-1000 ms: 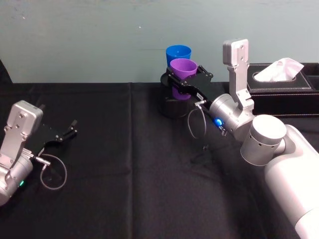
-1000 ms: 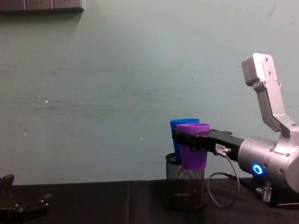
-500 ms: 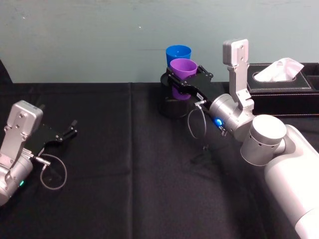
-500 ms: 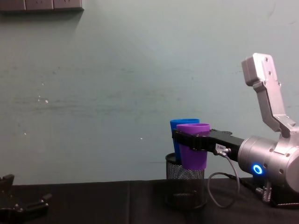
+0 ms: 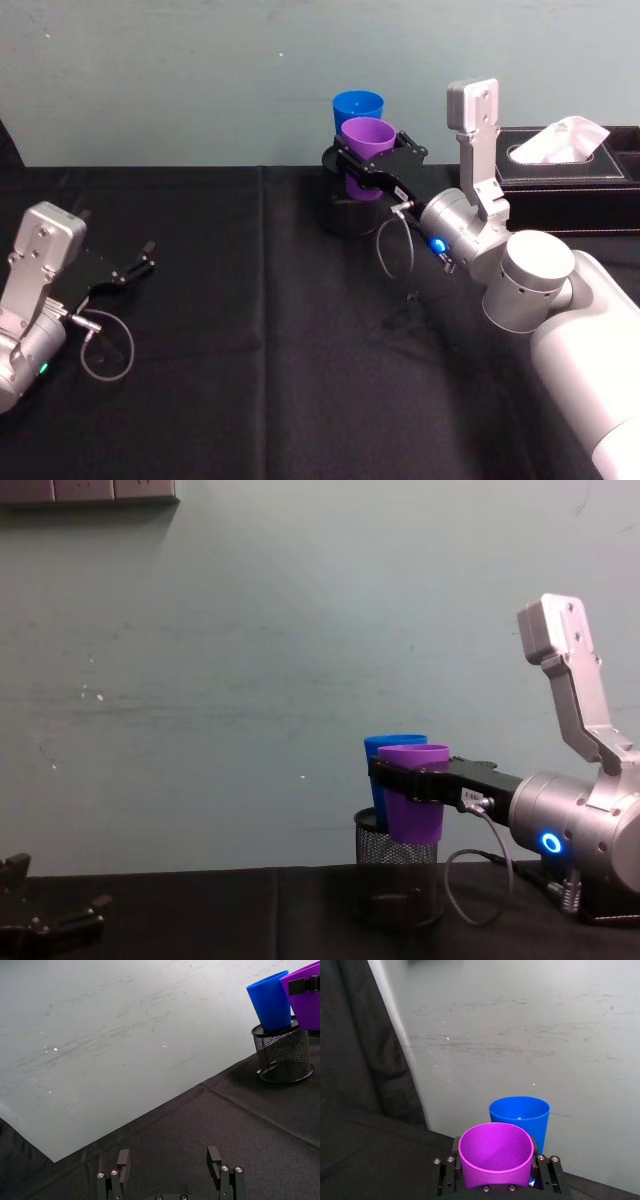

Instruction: Pick up one cup with a gripper and tap it against the other cup.

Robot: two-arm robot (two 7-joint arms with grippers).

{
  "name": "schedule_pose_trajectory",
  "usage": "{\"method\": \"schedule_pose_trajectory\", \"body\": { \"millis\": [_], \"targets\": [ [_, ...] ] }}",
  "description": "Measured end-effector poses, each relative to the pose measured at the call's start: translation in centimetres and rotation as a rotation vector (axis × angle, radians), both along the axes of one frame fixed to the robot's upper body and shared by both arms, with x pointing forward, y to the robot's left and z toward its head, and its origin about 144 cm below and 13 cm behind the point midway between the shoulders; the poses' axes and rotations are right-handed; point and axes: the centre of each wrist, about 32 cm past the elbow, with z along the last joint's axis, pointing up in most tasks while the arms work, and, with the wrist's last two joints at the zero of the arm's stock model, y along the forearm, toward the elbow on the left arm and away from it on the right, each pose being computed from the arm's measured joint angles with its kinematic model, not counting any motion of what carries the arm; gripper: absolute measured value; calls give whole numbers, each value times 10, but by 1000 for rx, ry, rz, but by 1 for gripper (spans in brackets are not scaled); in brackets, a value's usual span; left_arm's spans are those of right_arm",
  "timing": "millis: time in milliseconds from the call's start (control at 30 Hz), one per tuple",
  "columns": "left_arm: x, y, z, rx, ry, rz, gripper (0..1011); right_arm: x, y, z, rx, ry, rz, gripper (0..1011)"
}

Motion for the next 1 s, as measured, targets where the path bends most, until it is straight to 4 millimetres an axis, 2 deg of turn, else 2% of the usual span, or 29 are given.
{"method": "schedule_pose_trajectory", "body": {
  "millis": [1000],
  "targets": [
    [0, 0, 0, 0, 0, 0, 1000, 0, 0, 0, 0, 0, 0, 735]
  ]
}}
